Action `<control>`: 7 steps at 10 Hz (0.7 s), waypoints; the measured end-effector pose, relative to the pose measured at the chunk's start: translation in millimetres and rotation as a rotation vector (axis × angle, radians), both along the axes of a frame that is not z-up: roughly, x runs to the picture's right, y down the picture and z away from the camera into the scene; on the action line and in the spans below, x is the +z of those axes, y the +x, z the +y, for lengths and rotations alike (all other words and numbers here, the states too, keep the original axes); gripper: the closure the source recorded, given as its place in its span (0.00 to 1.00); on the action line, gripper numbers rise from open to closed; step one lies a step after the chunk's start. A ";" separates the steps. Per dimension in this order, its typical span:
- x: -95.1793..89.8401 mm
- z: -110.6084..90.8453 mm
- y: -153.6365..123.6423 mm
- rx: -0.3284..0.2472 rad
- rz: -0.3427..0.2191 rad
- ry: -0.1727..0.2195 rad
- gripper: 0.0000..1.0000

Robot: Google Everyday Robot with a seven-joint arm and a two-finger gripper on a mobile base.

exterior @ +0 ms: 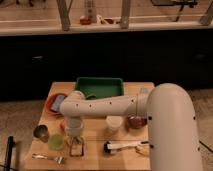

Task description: Wipe table surface with eraser

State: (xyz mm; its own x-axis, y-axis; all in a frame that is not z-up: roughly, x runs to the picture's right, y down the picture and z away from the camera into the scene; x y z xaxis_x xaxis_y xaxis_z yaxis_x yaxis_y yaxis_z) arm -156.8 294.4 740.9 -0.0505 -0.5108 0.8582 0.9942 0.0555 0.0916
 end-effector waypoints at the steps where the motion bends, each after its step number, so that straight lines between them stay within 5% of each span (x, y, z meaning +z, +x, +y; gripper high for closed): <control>1: -5.2 9.2 3.2 -0.002 0.000 -0.021 1.00; 4: -4.5 18.0 32.4 -0.008 0.054 -0.054 1.00; 7: 12.4 12.2 54.7 -0.015 0.120 -0.047 1.00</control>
State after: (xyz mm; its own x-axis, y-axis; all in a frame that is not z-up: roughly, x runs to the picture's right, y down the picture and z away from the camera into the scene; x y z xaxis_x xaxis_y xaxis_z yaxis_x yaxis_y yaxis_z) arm -102.1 306.5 753.3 0.0467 -0.4699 0.8815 0.9986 0.0425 -0.0302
